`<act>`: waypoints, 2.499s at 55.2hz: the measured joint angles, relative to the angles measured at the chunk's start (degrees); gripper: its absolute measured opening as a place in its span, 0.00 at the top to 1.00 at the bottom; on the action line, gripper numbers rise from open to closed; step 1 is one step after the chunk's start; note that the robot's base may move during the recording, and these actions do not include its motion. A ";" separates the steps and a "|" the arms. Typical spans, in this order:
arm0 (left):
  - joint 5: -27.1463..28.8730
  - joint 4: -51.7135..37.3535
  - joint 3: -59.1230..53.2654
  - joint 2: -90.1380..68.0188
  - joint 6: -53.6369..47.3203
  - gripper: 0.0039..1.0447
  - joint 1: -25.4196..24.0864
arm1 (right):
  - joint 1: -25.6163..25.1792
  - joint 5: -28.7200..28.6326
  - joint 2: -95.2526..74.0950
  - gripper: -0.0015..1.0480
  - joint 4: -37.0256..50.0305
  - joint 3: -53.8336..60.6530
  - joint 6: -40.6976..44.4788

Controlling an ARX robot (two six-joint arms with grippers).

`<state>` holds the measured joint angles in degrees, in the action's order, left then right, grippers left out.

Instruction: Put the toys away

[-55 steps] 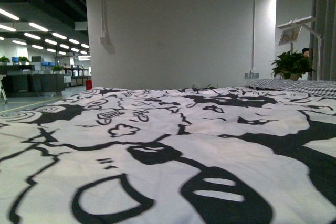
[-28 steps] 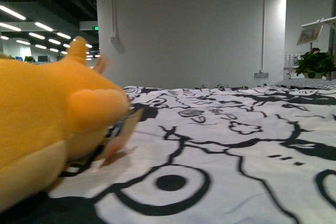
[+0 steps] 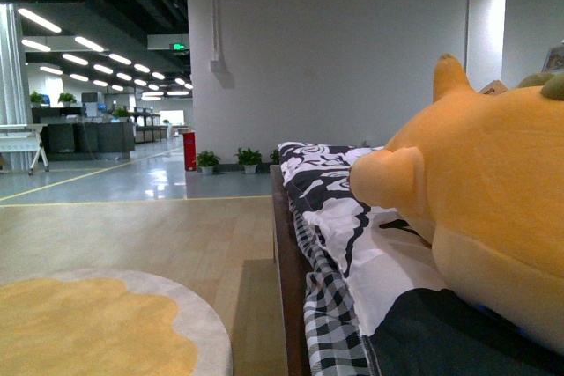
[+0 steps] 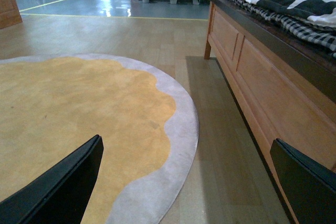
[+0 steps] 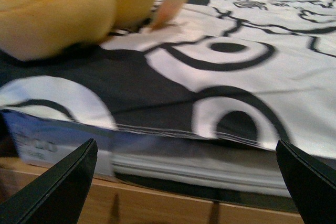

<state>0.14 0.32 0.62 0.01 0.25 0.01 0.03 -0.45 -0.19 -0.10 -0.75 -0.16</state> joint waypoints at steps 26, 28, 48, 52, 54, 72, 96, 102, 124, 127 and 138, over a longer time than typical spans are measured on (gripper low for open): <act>-0.13 0.00 0.00 0.00 0.00 0.05 0.00 | -18.84 -26.27 -7.28 0.00 4.48 -4.07 -7.26; -0.13 0.00 0.00 0.00 0.00 0.05 0.00 | -19.15 -26.47 -7.74 0.00 5.01 -4.70 -7.39; -0.13 0.00 0.00 0.00 0.00 0.05 0.00 | -13.16 -21.59 -25.22 0.00 20.00 -15.76 -7.50; -0.13 0.00 0.00 0.00 0.00 0.05 0.00 | -9.84 -19.26 -29.03 0.00 21.59 -18.38 -6.64; -0.13 0.00 0.00 0.00 0.00 0.05 0.00 | -7.72 -17.90 -31.15 0.00 22.51 -19.69 -6.05; -0.13 0.00 0.00 0.00 0.00 0.05 0.00 | 4.24 -8.79 -48.04 0.00 29.44 -28.70 -1.22; -0.13 0.00 0.00 0.00 0.00 0.05 0.00 | 6.58 2.47 -65.92 0.00 36.02 -32.13 5.90; -0.13 0.00 0.00 0.00 0.00 0.05 0.00 | 6.10 2.40 -66.53 0.00 35.89 -31.26 6.05; -0.13 0.00 0.00 0.00 0.00 0.05 0.00 | 8.15 3.85 -62.71 0.35 34.23 -27.74 7.80; -0.13 0.00 0.00 0.00 0.00 0.05 0.00 | 8.59 3.91 -61.53 0.42 33.68 -27.52 7.80; -0.13 0.00 0.00 0.00 0.00 0.05 0.00 | 8.55 1.84 -52.76 0.76 29.42 -25.86 5.81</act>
<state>0.01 0.32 0.62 0.01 0.25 0.01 8.58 1.39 -52.95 29.32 -26.61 5.65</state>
